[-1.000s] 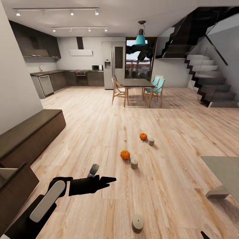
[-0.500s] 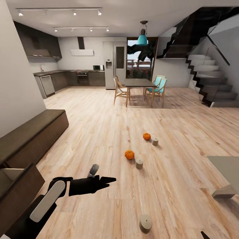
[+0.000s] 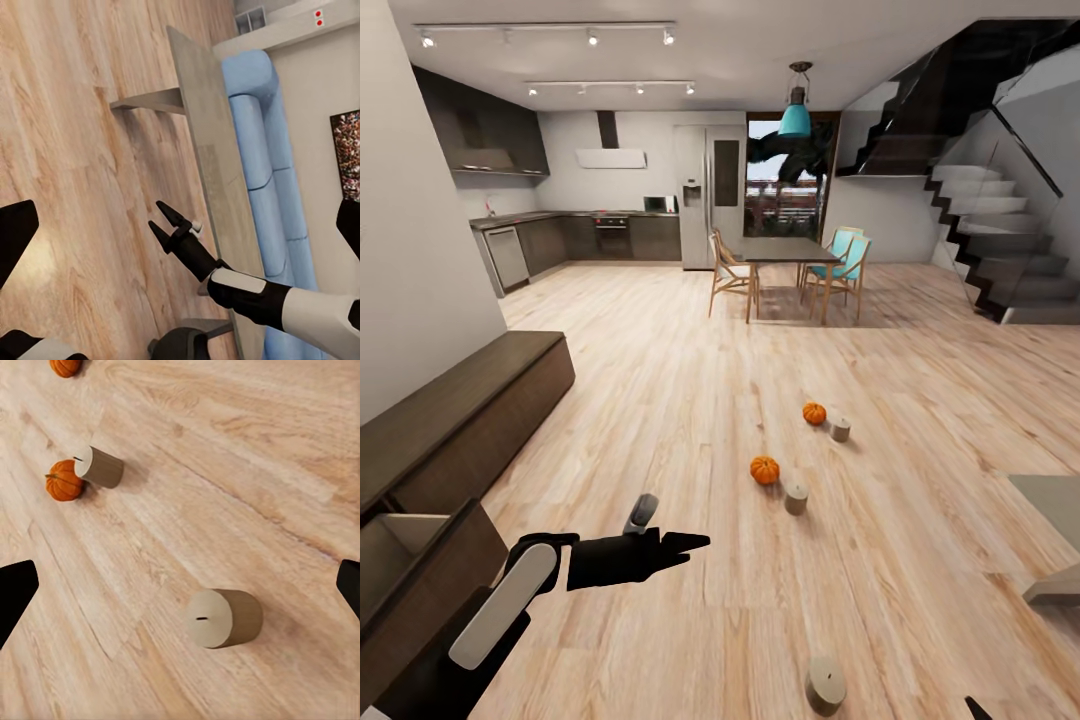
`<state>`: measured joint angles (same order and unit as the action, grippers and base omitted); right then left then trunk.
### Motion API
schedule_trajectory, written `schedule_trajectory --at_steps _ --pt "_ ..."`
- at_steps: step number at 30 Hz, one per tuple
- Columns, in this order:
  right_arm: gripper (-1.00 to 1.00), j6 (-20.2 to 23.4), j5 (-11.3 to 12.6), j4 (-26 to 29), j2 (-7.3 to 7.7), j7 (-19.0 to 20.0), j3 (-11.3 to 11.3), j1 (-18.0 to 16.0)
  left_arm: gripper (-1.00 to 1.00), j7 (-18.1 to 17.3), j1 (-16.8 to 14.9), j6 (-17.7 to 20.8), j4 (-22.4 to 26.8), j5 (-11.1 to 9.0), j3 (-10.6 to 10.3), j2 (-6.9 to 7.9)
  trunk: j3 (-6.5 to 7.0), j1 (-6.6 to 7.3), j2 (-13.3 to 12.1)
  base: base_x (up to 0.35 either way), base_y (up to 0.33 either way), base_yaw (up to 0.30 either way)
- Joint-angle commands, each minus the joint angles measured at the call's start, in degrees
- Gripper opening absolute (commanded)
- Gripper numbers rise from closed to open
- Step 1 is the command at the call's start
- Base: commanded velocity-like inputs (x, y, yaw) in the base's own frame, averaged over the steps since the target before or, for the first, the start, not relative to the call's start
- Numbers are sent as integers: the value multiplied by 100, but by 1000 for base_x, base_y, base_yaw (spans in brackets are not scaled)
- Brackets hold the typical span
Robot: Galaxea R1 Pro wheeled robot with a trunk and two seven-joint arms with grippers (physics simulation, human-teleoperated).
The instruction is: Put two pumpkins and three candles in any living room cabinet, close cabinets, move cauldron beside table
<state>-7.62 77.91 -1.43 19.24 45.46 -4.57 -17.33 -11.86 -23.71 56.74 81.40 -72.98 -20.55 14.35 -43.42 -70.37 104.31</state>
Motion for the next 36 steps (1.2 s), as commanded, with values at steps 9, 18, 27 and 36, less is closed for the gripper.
schedule_trajectory --at_steps 9,18,27,36 --pt "100 -40 -371 130 -22 -1836 -618 -35 100 -3 -6 -2 -5 117 -6 1 -5 0 2 6 3 0" --pt "100 108 -1826 2656 -582 -6341 -1891 -199 100 35 -8 -5 -33 191 -10 1 -5 0 2 0 0 0" --pt "100 939 -2205 2951 -896 -6969 -1957 -971 100 57 -5 -11 -36 231 -27 -25 -5 0 2 0 0 0" --pt "100 1793 -2330 2928 -1416 -6959 -1984 -1394 100 643 -6 -14 -52 233 -34 -56 -5 0 2 0 0 0"
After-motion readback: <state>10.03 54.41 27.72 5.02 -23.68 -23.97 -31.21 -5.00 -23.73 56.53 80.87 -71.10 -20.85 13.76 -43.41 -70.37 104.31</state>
